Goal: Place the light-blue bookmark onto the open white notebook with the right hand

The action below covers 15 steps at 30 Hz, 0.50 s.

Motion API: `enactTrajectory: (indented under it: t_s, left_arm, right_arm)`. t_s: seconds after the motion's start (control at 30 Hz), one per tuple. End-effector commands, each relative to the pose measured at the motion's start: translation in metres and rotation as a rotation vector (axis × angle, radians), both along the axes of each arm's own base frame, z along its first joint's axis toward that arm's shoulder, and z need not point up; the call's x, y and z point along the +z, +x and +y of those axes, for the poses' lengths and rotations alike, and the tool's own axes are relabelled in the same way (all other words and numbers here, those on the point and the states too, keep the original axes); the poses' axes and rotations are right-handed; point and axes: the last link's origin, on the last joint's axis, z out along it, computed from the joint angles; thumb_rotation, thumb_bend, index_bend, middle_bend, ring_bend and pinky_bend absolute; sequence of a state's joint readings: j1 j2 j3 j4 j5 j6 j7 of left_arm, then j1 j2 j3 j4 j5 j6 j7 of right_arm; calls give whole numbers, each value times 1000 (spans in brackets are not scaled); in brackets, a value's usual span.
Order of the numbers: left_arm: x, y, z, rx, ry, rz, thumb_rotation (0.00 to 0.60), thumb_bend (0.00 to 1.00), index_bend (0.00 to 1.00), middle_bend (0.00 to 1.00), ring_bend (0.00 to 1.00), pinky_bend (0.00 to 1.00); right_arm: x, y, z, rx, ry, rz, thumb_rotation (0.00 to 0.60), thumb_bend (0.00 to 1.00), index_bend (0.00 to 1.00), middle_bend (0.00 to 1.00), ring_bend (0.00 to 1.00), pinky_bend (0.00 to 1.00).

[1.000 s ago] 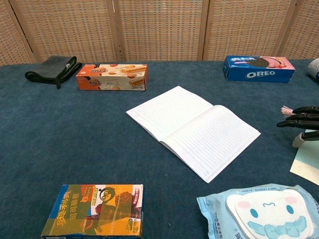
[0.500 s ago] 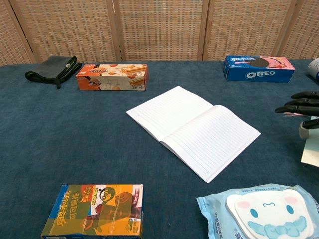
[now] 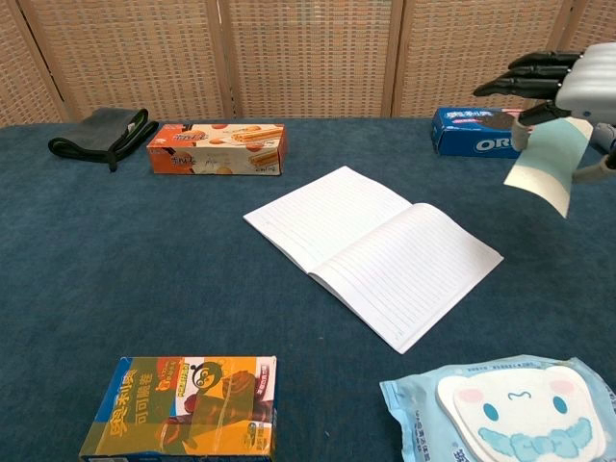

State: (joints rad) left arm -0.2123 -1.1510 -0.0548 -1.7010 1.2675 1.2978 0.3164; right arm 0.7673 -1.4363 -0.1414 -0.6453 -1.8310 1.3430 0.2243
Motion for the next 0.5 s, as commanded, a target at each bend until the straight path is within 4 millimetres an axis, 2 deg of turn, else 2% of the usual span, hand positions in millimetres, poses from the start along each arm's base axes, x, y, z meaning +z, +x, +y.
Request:
enactTrajectory:
  t_s: [0.03, 0.07, 0.23, 0.4, 0.43, 0.5]
  left_arm:
    - [1, -2, 2, 8, 1, 1, 600, 0, 0, 0, 0, 0]
    - [1, -3, 2, 10, 0, 1, 600, 0, 0, 0, 0, 0]
    - [4, -9, 8, 38, 2, -5, 600, 0, 0, 0, 0, 0]
    - [5, -13, 13, 62, 1, -7, 600, 0, 0, 0, 0, 0]
    - [6, -14, 15, 69, 3, -8, 600, 0, 0, 0, 0, 0]
    - [6, -16, 17, 80, 2, -10, 600, 0, 0, 0, 0, 0]
  right_arm:
    - [0, 50, -33, -22, -44, 38, 600, 311, 545, 0, 0, 0]
    - [-2, 54, -35, -26, -43, 43, 600, 311, 545, 0, 0, 0]
    - [-33, 99, -48, -36, -23, 92, 600, 314, 546, 0, 0, 0]
    - [-62, 131, -61, -59, -12, 106, 600, 352, 546, 0, 0, 0]
    - [-73, 138, -63, -56, -4, 123, 600, 360, 546, 0, 0, 0]
    - [-86, 145, -66, -60, 7, 142, 600, 363, 546, 0, 0, 0]
